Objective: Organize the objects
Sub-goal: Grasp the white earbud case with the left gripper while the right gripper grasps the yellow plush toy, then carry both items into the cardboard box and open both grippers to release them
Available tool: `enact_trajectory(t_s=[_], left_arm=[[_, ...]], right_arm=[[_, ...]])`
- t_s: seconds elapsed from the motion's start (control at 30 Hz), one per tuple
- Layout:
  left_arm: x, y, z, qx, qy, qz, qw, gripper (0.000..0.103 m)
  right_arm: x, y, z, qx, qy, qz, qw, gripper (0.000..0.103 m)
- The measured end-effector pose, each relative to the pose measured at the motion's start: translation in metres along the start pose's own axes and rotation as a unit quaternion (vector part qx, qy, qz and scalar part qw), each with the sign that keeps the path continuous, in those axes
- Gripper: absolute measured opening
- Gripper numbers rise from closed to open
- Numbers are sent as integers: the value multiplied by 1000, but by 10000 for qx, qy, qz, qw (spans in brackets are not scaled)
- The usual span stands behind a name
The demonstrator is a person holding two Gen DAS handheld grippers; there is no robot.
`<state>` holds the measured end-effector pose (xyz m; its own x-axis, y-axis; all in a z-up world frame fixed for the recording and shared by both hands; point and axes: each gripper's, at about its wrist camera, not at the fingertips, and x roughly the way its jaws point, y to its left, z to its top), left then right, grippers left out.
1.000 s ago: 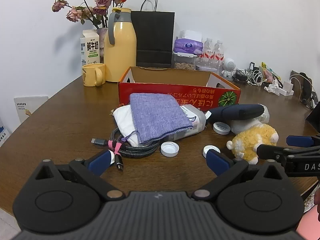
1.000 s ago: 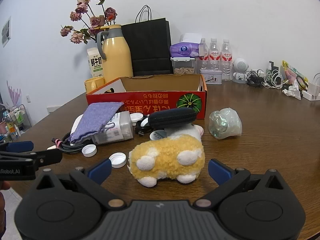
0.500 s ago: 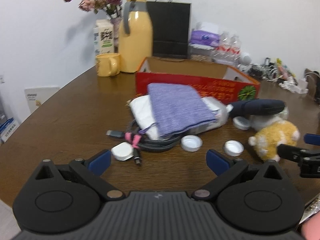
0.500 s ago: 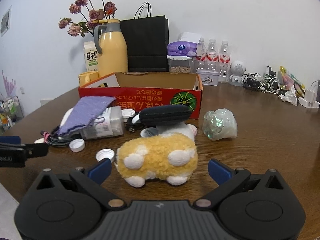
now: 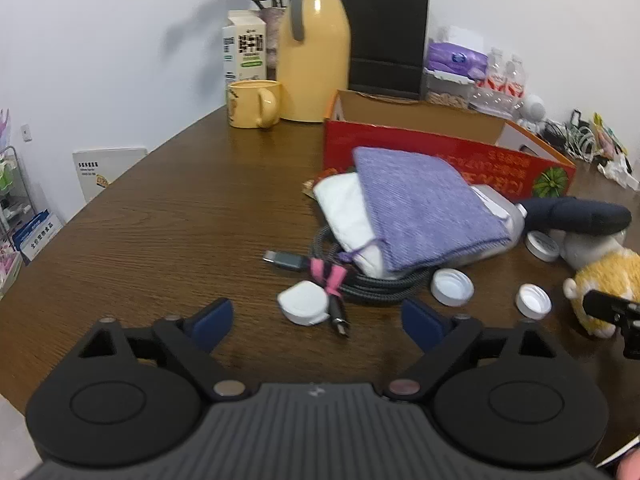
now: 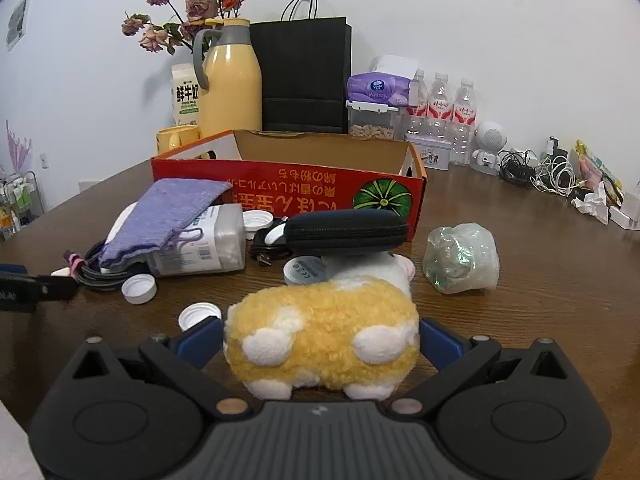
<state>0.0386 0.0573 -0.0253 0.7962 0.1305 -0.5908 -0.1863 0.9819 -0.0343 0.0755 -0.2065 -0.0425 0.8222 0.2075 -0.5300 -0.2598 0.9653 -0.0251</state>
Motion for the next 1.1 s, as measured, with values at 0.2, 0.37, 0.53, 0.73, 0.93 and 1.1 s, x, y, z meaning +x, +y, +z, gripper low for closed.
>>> enact_trajectory(t_s=[0.2, 0.37, 0.53, 0.73, 0.93, 1.1], left_arm=[[9, 19, 7, -218, 79, 121, 9997, 75], [17, 29, 9, -314, 172, 53, 9993, 58], [19, 36, 9, -317, 122, 27, 9994, 48], [16, 34, 7, -182, 72, -9, 9998, 26], [12, 27, 4, -41, 16, -86, 10000, 26], [6, 26, 7, -52, -67, -84, 9999, 26]], right_arm=[[10, 2, 2, 21, 63, -58, 10000, 103], [16, 3, 3, 48, 112, -115, 9999, 103], [20, 6, 3, 53, 127, -155, 9998, 103], [23, 9, 5, 19, 137, -232, 9996, 103], [26, 12, 6, -56, 135, -309, 9994, 103], [20, 8, 4, -27, 86, -204, 9998, 101]])
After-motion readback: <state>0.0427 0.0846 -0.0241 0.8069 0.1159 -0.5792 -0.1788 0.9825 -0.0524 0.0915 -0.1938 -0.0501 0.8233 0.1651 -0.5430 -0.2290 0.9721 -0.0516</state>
